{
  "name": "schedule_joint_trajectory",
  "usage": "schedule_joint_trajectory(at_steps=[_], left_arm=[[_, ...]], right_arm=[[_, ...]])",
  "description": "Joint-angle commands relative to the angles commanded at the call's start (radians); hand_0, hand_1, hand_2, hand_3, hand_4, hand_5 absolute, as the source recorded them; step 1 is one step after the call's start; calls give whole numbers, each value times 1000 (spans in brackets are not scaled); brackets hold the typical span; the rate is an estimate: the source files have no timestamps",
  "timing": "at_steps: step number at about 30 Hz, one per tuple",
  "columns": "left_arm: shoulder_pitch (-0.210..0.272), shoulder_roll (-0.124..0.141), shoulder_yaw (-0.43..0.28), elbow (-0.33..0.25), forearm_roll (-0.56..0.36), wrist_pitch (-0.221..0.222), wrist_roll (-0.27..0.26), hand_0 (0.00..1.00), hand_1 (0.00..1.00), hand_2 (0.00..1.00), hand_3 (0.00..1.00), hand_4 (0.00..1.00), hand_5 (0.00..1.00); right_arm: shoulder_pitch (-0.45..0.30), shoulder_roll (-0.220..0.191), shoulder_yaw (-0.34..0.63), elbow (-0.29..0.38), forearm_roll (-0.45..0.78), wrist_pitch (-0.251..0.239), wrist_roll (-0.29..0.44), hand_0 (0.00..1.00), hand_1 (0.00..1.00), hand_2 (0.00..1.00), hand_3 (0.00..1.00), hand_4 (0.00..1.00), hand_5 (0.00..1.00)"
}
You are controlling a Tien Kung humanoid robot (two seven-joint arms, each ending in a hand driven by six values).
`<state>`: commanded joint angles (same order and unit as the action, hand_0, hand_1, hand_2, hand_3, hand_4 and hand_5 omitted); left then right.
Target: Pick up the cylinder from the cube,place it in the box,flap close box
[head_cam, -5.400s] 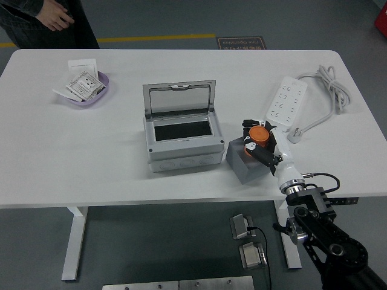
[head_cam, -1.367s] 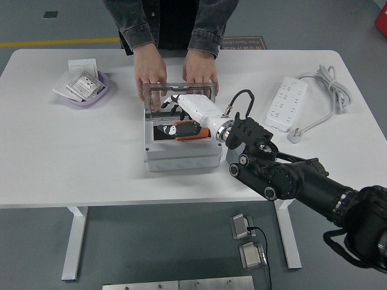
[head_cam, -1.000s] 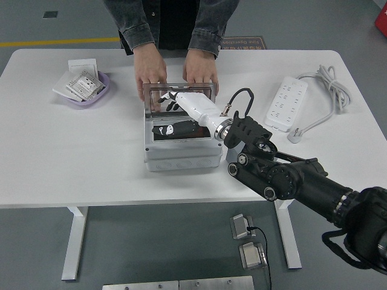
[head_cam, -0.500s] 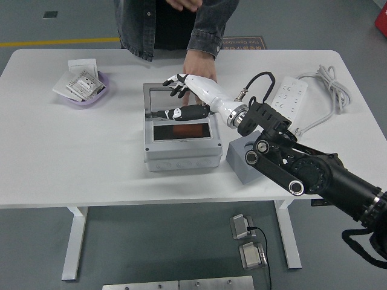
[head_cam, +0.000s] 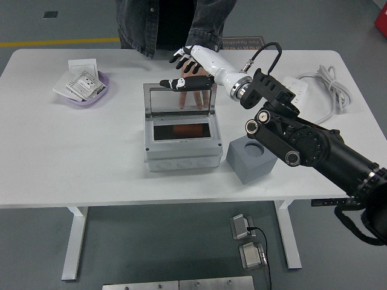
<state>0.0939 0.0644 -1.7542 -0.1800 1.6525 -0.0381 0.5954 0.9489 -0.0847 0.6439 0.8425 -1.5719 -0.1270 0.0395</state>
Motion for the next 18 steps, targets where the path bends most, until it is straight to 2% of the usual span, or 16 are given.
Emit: schedule_joint_trajectory(at_steps=[5, 9, 18], left_arm=[[-4, 3, 2, 0, 2, -1, 0, 704, 707, 644, 696, 747, 532], [-6, 4, 0, 0, 7, -2, 1, 704, 707, 644, 696, 747, 531], [-5, 5, -1, 0, 12, -3, 0, 703, 707, 645, 695, 747, 532]], right_arm=[[23, 44, -31, -111, 21, -2, 23, 444, 563, 626, 636, 985, 636], [32, 58, -32, -181, 31, -3, 37, 460, 559, 623, 637, 978, 636], [39, 58, -36, -212, 42, -8, 47, 461, 555, 620, 635, 974, 637]])
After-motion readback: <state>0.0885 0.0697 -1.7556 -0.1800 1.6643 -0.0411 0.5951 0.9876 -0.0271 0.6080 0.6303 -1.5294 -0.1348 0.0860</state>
